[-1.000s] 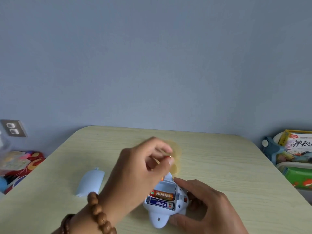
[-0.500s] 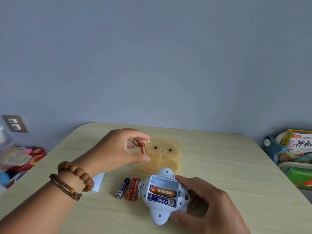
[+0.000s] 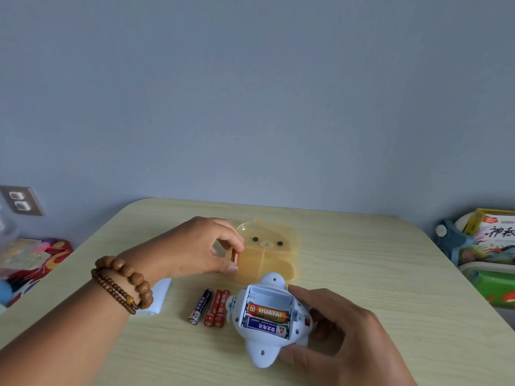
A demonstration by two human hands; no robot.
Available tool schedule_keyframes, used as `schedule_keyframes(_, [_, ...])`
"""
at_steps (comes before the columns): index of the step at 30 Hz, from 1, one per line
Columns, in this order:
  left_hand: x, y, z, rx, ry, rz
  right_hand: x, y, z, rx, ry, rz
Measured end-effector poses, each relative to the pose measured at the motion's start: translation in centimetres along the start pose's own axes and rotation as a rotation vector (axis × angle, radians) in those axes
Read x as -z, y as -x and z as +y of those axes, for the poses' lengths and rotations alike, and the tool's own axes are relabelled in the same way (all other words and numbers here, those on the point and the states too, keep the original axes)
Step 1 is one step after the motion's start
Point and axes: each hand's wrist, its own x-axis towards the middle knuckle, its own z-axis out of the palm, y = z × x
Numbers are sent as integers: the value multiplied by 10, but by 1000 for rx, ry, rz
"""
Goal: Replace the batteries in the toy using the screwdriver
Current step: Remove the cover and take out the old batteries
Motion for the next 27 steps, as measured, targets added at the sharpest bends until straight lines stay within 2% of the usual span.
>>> schedule_keyframes(10, [-4, 5, -5, -72, 17, 1, 1, 0, -5, -18, 11, -13])
schedule_keyframes(14, [4, 31, 16, -95, 6, 98, 1, 0, -7, -35, -10, -11])
schedule_keyframes(16, [8, 56, 31, -121, 131, 32, 2, 0, -7, -57, -18, -13])
schedule_keyframes(19, [-8, 82, 50, -147, 27, -95, 3, 0, -10, -93, -48, -16])
schedule_keyframes(23, [-37, 80, 51, -188, -7, 84, 5, -1, -11, -161, -90, -31])
schedule_keyframes(27, [-44, 80, 44, -153, 76, 195, 12, -4, -17, -264, -108, -159])
